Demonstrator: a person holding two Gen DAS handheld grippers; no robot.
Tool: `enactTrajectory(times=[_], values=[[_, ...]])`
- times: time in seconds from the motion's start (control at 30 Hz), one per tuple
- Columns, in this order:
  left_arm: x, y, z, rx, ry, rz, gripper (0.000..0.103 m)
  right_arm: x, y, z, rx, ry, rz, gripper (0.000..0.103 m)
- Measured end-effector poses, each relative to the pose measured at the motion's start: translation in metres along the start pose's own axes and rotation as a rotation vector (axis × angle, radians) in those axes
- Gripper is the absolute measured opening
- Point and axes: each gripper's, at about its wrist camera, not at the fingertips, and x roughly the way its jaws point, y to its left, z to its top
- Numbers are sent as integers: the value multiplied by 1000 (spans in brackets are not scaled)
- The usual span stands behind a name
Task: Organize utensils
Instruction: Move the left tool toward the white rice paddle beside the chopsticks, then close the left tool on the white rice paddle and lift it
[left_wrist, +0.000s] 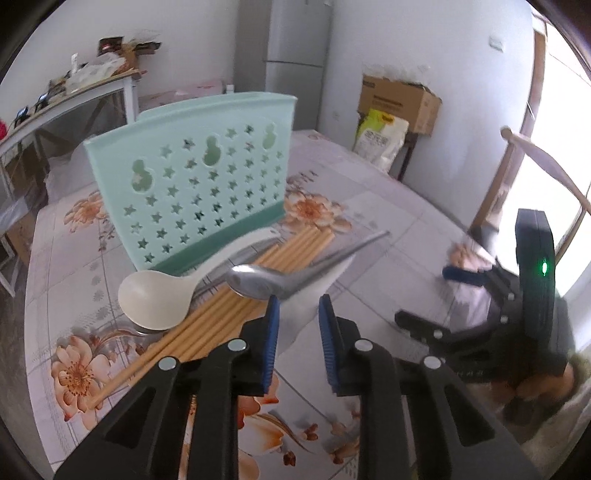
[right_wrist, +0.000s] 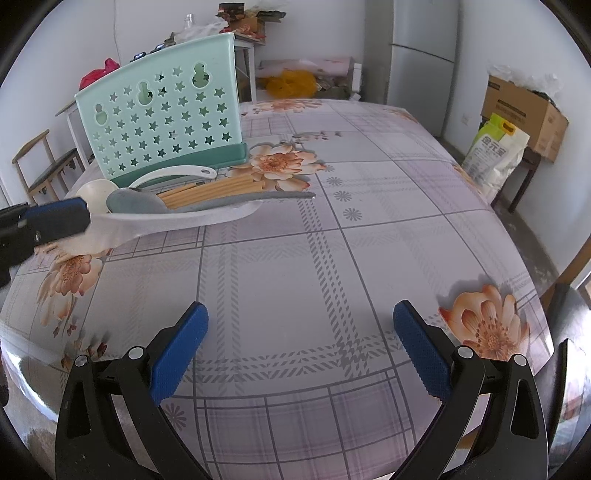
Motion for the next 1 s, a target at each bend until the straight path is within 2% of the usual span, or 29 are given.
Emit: enactTrajectory(times=[0.33, 1.0], values=[[-4, 10, 1, -71, -59, 24, 15, -1, -1, 0, 0, 1, -3, 96], [0, -6, -7, 47, -87, 112, 18, 0, -1, -1, 0, 1, -7, 96]])
